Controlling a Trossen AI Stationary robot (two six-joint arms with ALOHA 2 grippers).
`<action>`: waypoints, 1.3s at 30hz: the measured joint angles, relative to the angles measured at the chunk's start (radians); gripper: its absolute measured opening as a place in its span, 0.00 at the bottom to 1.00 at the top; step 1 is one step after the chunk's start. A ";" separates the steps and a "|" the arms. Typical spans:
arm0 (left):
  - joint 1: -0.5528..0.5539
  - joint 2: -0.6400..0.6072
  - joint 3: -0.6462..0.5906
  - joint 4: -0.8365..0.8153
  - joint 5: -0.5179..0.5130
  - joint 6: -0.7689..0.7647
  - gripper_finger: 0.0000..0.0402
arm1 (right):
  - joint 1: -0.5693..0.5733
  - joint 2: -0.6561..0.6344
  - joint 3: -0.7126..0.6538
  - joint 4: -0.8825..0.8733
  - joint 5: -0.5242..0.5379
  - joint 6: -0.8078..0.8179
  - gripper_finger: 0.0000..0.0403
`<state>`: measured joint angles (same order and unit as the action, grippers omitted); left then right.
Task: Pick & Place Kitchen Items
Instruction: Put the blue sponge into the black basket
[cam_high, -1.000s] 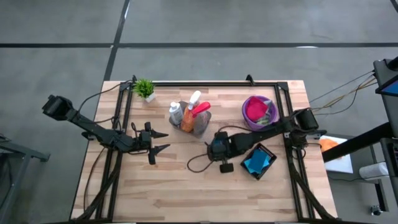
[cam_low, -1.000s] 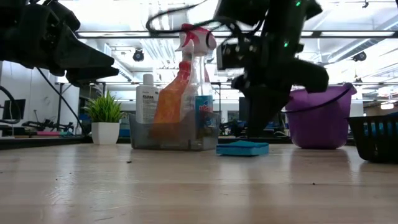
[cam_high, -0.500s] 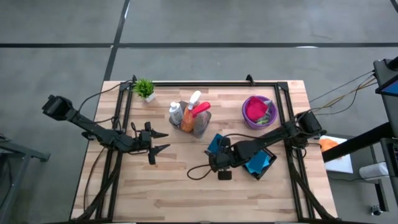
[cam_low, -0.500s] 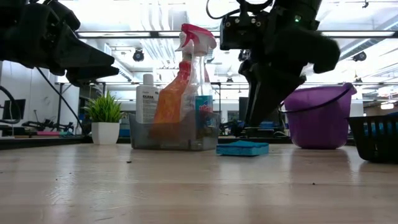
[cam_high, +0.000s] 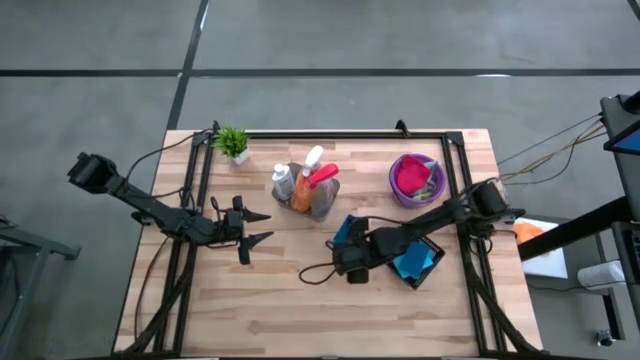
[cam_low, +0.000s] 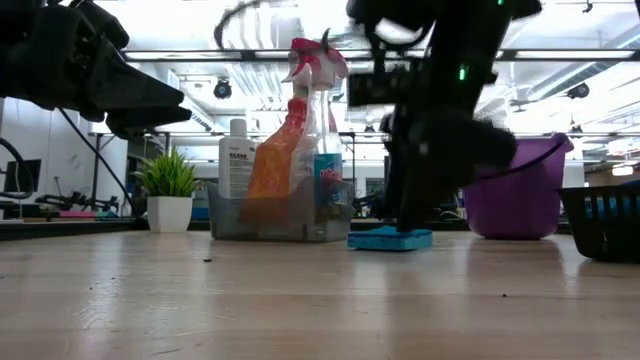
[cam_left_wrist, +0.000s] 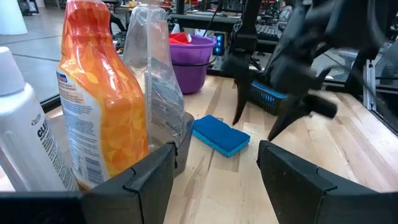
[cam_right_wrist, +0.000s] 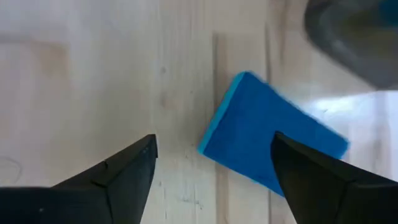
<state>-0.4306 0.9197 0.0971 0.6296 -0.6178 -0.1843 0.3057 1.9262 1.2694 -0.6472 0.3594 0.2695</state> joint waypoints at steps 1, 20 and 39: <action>0.000 0.000 0.000 0.000 0.000 0.000 0.57 | -0.002 0.016 0.000 -0.001 0.007 0.000 0.76; 0.000 0.000 0.000 -0.002 0.000 0.000 0.57 | -0.004 0.057 0.000 -0.019 0.023 0.075 0.08; 0.000 0.000 0.000 -0.002 0.000 -0.003 0.57 | 0.120 0.050 0.306 -0.352 0.066 0.074 0.04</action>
<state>-0.4305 0.9195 0.0971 0.6273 -0.6178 -0.1875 0.4258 1.9759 1.5751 -0.9993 0.4256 0.3431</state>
